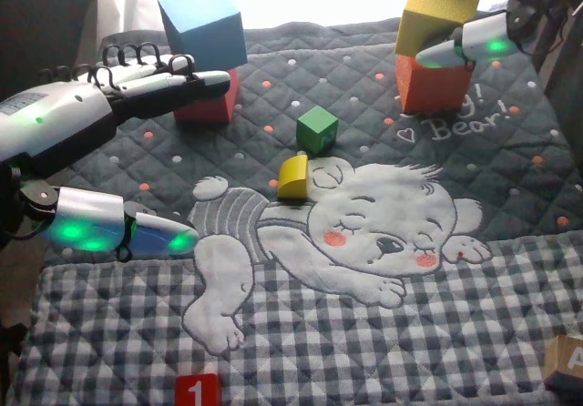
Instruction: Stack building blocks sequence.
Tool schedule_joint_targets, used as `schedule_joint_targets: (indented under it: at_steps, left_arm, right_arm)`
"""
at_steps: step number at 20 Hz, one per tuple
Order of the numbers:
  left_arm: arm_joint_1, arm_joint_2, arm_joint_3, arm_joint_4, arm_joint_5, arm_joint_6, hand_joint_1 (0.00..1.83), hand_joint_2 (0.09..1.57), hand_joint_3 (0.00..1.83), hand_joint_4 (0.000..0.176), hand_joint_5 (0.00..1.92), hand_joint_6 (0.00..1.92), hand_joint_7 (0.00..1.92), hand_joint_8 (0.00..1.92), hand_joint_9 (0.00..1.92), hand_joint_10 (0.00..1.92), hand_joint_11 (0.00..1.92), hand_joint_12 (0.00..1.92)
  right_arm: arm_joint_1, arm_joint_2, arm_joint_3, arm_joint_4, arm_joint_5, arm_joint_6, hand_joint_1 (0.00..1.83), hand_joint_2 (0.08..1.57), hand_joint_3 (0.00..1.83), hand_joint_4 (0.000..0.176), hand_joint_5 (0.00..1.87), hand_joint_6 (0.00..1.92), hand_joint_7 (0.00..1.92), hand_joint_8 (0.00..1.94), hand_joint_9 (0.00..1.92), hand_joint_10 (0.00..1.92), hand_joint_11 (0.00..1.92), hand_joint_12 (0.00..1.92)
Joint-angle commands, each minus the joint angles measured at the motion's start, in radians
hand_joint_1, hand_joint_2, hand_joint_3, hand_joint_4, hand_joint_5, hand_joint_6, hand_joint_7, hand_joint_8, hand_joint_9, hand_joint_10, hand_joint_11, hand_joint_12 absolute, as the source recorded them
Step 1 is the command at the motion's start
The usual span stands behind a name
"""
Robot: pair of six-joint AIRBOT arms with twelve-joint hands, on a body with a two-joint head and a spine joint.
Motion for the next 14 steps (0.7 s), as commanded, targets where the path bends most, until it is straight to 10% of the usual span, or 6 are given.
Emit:
schedule_joint_targets:
  at_steps: [1, 5, 14]
  left_arm:
    - [-0.012, -0.001, 0.004, -0.013, -0.118, -0.007, 0.74, 0.88, 0.00, 0.164, 0.17, 0.01, 0.02, 0.00, 0.00, 0.00, 0.00, 0.00]
    - [-0.012, -0.002, 0.004, -0.014, -0.120, -0.008, 0.74, 0.88, 0.00, 0.176, 0.17, 0.00, 0.02, 0.00, 0.00, 0.00, 0.00, 0.00]
    - [-0.011, -0.003, 0.003, -0.014, -0.124, -0.013, 0.71, 0.89, 0.00, 0.169, 0.17, 0.00, 0.02, 0.00, 0.00, 0.00, 0.00, 0.00]
  right_arm:
    - [0.017, 0.010, 0.007, 0.020, 0.109, 0.001, 1.24, 1.08, 0.00, 0.017, 1.02, 0.90, 1.13, 0.77, 1.21, 0.46, 0.91, 1.30]
    - [0.017, 0.010, 0.007, 0.030, 0.103, 0.001, 1.25, 1.08, 0.00, 0.000, 1.01, 0.85, 1.12, 0.85, 1.17, 0.77, 0.98, 1.40]
    - [0.015, 0.011, 0.016, 0.035, 0.077, -0.001, 1.23, 1.12, 0.00, 0.000, 0.89, 1.01, 1.07, 0.95, 1.20, 0.50, 1.01, 1.20]
